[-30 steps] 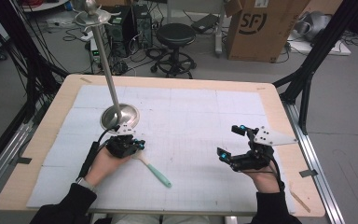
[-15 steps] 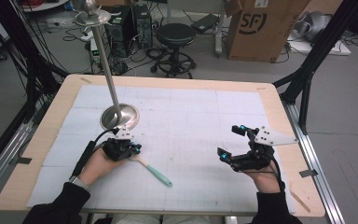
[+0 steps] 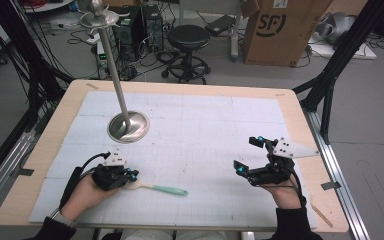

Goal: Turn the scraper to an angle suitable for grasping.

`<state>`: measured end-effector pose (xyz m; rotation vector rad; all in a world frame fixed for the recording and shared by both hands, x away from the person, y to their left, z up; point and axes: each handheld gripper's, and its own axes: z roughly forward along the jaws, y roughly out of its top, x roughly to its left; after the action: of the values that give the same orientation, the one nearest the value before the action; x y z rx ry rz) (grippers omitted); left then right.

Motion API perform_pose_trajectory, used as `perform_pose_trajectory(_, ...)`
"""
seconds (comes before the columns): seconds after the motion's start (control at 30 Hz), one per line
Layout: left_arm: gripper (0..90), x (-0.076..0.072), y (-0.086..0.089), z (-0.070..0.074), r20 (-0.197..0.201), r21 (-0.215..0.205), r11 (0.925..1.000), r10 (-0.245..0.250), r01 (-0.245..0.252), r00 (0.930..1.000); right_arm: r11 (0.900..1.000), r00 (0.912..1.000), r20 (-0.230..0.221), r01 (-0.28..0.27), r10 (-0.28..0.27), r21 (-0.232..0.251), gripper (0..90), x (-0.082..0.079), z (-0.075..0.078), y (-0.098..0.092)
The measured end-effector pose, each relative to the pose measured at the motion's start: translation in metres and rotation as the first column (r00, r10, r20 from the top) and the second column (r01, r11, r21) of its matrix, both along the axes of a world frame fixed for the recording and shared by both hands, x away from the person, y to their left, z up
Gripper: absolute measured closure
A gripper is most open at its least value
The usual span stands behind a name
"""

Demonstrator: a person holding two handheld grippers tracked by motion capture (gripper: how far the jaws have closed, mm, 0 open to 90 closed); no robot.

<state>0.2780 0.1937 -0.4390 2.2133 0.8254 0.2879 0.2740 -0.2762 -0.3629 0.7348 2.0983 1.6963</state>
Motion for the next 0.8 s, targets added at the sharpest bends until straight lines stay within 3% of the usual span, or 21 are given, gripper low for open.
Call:
perform_pose_trajectory(0.03,89.9,-0.012,0.002,0.000,0.034,0.024,0.9996,-0.017,0.016,0.9993,1.000,1.0000,0.001,0.001,-0.002,0.002,2.7,0.000,0.000,0.000)
perform_pose_trajectory(0.07,89.9,-0.016,0.003,0.000,0.037,0.022,0.9995,-0.021,0.021,0.9991,1.000,1.0000,0.001,0.001,-0.001,0.003,2.7,0.000,0.001,0.000)
perform_pose_trajectory(0.23,90.0,-0.032,0.008,0.001,0.008,0.000,0.9989,-0.047,0.047,0.9988,1.000,0.9999,-0.002,-0.013,0.013,-0.004,2.7,0.002,0.000,0.005)
perform_pose_trajectory(0.37,90.0,-0.038,0.009,0.001,0.001,-0.002,0.9986,-0.054,0.054,0.9986,1.000,0.9998,0.001,-0.019,0.019,-0.004,2.7,0.002,0.001,0.006)
perform_pose_trajectory(0.53,89.9,-0.038,0.012,0.000,-0.022,-0.044,0.9970,-0.064,0.063,0.9977,1.000,0.9998,0.004,-0.018,0.018,-0.003,2.7,0.003,0.001,0.007)
perform_pose_trajectory(0.63,89.8,-0.033,0.010,0.010,0.022,-0.101,0.9923,-0.069,0.071,0.9973,1.000,0.9998,0.000,-0.018,0.018,-0.005,2.7,0.004,0.001,0.007)
perform_pose_trajectory(0.67,89.7,-0.033,0.010,0.010,0.022,-0.101,0.9923,-0.069,0.071,0.9973,1.000,0.9998,0.001,-0.019,0.019,-0.010,2.7,0.004,0.000,0.007)
perform_pose_trajectory(0.7,89.6,-0.030,0.009,0.017,0.071,-0.098,0.9925,-0.067,0.074,0.9952,1.000,0.9998,-0.003,-0.021,0.021,-0.009,2.7,0.004,0.000,0.008)
perform_pose_trajectory(0.8,85.2,-0.028,0.009,0.024,0.078,-0.107,0.9896,-0.088,0.096,0.9930,1.000,0.9998,-0.006,-0.021,0.021,-0.008,2.7,0.004,0.000,0.008)
